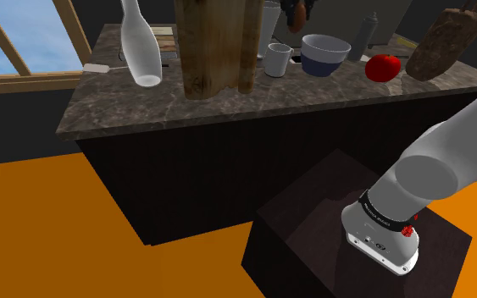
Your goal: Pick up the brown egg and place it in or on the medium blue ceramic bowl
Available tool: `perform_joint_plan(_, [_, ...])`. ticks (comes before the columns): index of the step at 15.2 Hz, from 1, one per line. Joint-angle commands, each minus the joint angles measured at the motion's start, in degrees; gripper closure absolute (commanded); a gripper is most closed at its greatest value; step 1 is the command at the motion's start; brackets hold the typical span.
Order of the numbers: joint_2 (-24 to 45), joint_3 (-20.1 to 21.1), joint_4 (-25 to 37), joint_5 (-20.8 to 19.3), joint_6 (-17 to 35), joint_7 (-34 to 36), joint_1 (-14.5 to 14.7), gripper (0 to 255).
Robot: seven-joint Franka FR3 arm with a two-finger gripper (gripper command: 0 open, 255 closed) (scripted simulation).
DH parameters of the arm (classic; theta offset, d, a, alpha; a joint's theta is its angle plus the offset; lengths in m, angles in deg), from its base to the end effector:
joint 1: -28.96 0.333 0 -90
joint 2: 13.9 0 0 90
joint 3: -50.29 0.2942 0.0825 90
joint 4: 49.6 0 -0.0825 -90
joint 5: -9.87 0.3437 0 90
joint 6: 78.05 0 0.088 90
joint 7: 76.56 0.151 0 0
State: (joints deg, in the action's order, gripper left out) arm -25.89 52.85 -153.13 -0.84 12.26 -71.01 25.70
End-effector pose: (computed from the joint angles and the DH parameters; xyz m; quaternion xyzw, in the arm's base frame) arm 0.4499 -0.0318 0.5611 0.9937 -0.0533 -0.0067 0.0983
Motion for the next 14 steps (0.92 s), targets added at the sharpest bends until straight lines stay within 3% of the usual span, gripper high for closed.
perform_joint_plan(1, [0.14,-1.25,0.23,-0.29,0.28,-2.04,-0.83,255])
perform_joint_plan(14, [8.37,-11.79,9.15,-0.87,3.14,-19.83,-8.35,255])
